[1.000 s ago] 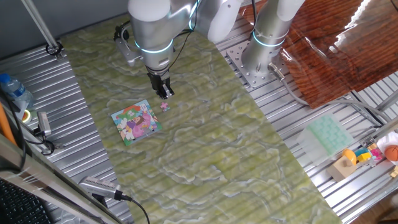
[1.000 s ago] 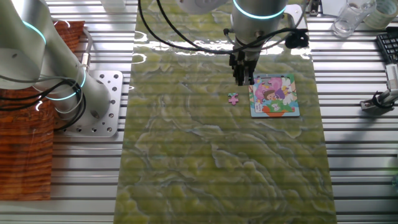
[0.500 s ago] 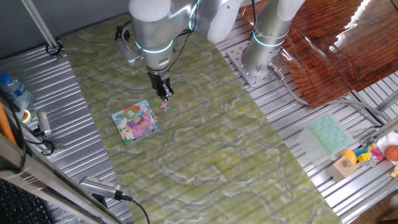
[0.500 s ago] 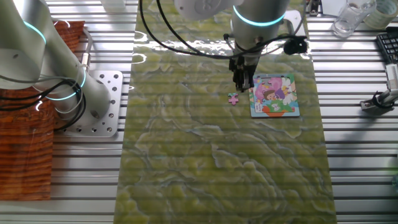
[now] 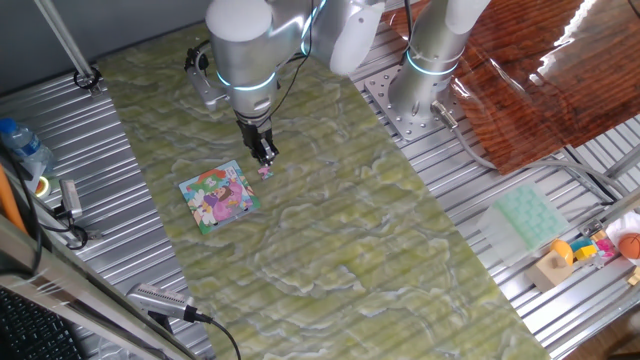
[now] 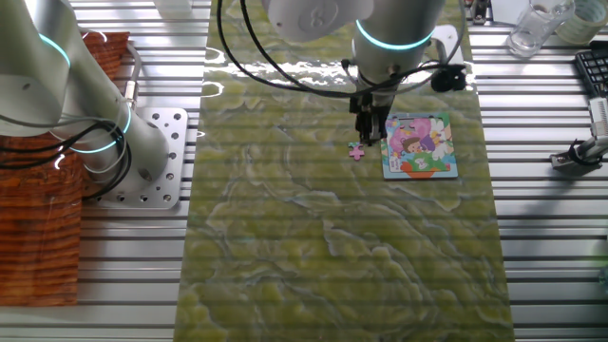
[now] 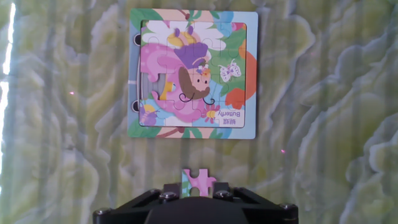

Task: Assemble one piece of a puzzle

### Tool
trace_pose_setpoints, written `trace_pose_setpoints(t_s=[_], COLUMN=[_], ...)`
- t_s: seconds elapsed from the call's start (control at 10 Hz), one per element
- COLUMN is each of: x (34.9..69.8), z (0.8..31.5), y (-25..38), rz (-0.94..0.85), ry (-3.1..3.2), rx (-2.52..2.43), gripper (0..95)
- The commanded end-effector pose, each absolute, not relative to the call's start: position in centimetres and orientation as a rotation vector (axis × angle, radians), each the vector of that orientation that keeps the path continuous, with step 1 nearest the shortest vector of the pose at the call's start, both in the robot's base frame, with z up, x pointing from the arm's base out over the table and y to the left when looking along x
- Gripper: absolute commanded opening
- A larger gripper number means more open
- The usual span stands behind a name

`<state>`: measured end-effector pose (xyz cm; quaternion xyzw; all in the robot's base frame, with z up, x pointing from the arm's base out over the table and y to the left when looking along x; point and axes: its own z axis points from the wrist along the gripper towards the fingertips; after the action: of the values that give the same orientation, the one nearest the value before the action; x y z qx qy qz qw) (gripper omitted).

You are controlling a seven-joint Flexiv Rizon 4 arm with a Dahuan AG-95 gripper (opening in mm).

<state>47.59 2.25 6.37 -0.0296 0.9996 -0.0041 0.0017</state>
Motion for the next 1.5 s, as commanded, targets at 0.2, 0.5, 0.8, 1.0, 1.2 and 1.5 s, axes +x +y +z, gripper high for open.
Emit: trace_pose_setpoints(t_s=[0.2, 0.5, 0.8, 1.0, 1.2, 1.5], x=[47.63, 47.63, 47.63, 47.63, 47.63, 47.63], z=[5.95, 5.95, 5.95, 5.95, 5.95, 5.95], y=[2.13, 2.13, 2.13, 2.13, 2.13, 2.13], rz=[-0.012, -0.012, -0.012, -0.012, -0.012, -0.012], ry=[3.139, 3.139, 3.139, 3.139, 3.139, 3.139], rx=[-0.061, -0.061, -0.061, -0.061, -0.061, -0.061], gripper=[38.0, 38.0, 38.0, 38.0, 38.0, 38.0])
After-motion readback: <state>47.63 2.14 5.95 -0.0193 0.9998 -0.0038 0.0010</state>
